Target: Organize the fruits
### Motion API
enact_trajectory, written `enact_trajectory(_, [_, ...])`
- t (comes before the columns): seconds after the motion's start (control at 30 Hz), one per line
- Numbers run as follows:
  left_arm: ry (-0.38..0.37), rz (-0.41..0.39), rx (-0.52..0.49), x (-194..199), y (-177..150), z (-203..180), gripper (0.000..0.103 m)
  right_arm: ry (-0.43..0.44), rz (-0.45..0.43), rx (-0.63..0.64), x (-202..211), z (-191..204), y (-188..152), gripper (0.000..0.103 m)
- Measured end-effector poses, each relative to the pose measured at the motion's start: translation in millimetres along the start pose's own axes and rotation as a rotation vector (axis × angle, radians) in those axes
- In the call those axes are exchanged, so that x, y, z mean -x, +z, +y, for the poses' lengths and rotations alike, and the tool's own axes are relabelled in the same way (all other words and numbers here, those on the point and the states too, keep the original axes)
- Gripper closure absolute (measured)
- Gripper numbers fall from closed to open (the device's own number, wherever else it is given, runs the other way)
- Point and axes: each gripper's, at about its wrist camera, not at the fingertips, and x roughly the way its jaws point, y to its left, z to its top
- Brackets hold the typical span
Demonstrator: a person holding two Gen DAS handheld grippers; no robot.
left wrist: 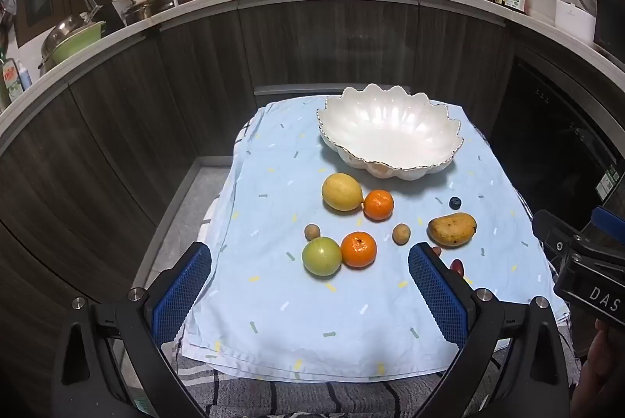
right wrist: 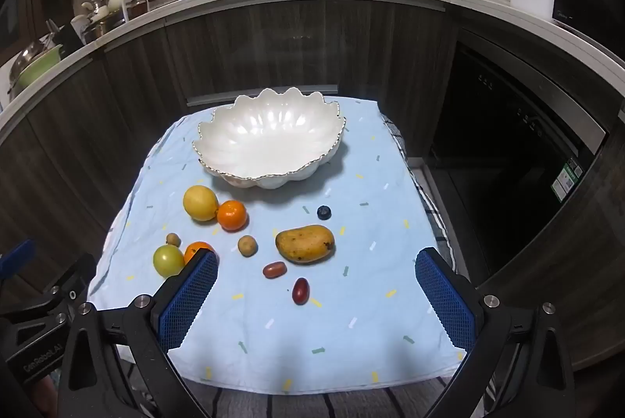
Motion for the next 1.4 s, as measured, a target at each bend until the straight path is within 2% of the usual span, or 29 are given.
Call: enact_trajectory(1.4, [-0.004, 0.001, 0.004, -2.2, -3.9, 5.0, 0.0, -0.006, -0.003, 0.007, 1.4, 0.7, 0.8, 0.0])
